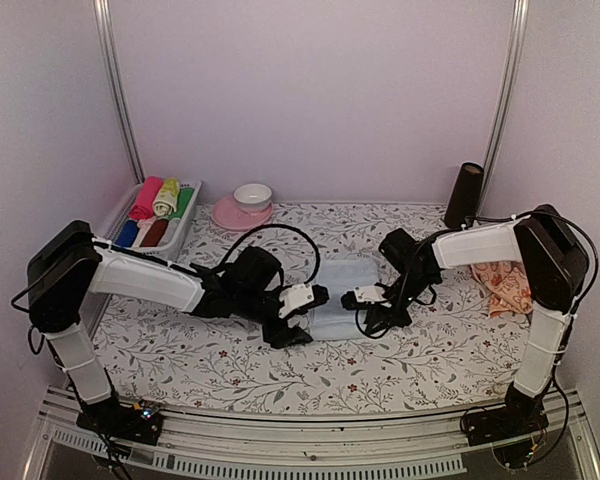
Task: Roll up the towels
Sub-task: Roll the towel at the center of the board.
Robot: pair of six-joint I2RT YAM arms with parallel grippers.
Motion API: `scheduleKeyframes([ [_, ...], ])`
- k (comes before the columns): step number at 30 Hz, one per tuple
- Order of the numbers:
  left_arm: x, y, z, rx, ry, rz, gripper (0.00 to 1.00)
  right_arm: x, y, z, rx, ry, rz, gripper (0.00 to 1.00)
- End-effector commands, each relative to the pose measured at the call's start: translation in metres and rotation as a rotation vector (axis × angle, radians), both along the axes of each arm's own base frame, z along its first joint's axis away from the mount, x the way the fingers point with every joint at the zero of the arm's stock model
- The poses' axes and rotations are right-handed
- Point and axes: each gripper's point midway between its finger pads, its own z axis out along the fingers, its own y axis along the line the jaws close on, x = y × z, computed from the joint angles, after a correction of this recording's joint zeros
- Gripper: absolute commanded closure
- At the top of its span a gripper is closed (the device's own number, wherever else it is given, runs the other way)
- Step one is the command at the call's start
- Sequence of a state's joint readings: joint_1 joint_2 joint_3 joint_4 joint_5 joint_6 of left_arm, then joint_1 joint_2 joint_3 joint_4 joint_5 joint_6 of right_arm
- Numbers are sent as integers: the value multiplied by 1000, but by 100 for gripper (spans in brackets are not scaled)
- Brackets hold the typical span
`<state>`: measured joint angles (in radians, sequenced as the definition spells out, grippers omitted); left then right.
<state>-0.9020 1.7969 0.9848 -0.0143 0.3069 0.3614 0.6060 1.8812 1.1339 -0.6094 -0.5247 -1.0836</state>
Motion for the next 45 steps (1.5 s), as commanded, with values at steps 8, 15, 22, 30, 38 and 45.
scheduleKeyframes([
  [8, -12, -40, 3, 43, -383, -113, 34, -8, -17, -21, -63, 355, -138, 90],
  [15, -2, -50, -13, 92, -439, -105, 35, -4, -23, -32, -92, 369, -163, 89],
  [22, 2, -51, -21, 127, -455, -113, 40, -3, -24, -34, -100, 368, -168, 89],
  [30, -2, -48, -43, 176, -438, -123, 69, 0, -24, -36, -104, 377, -180, 88],
  [38, -11, -45, -53, 201, -357, -151, 92, 7, -23, -19, -66, 296, -167, 73],
  [45, -18, -41, -51, 136, -122, -143, 91, 27, -24, 29, 65, -40, -146, 45],
])
